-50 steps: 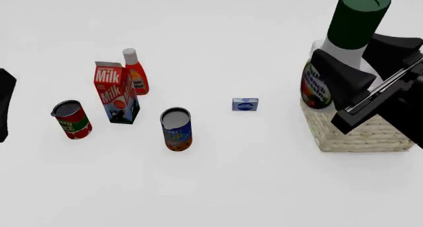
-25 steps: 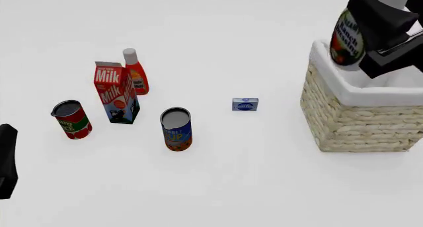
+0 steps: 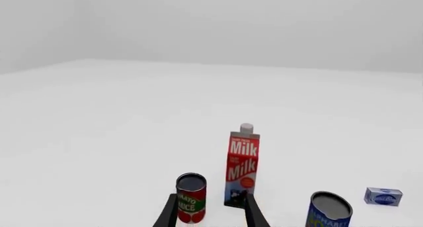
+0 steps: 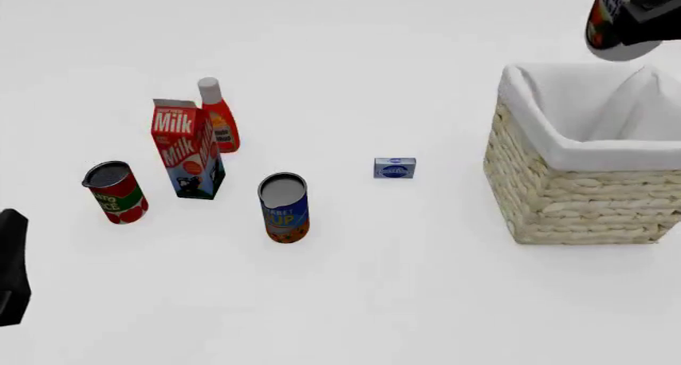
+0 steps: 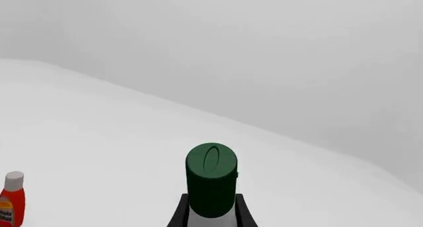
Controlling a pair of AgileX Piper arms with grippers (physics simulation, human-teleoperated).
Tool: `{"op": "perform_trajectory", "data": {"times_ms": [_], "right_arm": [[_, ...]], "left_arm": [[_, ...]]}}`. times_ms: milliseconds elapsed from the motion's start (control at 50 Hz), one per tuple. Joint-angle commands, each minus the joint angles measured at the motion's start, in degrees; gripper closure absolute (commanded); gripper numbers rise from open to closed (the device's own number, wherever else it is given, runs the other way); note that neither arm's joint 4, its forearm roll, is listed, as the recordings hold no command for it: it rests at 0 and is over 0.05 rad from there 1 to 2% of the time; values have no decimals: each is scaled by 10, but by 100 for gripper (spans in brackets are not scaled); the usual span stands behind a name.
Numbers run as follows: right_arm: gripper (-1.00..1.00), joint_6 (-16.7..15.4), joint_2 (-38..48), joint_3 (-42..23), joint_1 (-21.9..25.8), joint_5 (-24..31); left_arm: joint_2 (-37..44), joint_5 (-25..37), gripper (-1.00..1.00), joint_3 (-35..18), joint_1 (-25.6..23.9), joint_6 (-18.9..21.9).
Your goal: Pick the salad dressing and place it in the basket.
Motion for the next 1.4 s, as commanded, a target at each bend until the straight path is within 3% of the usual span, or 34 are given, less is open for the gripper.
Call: {"op": "perform_trajectory", "data": {"times_ms": [20, 280, 600, 1400], "right_arm": [[100, 6, 53, -26, -52, -27], [100, 15, 138, -39, -119, -65], [100, 65, 225, -60, -185, -69], [100, 66, 345, -107, -208, -97]], "left_arm": [[-2, 9, -100, 1, -3, -6], [-2, 17, -100, 1, -4, -9], [-2, 28, -100, 1, -1, -18], [-2, 36, -100, 1, -6, -21]]}}
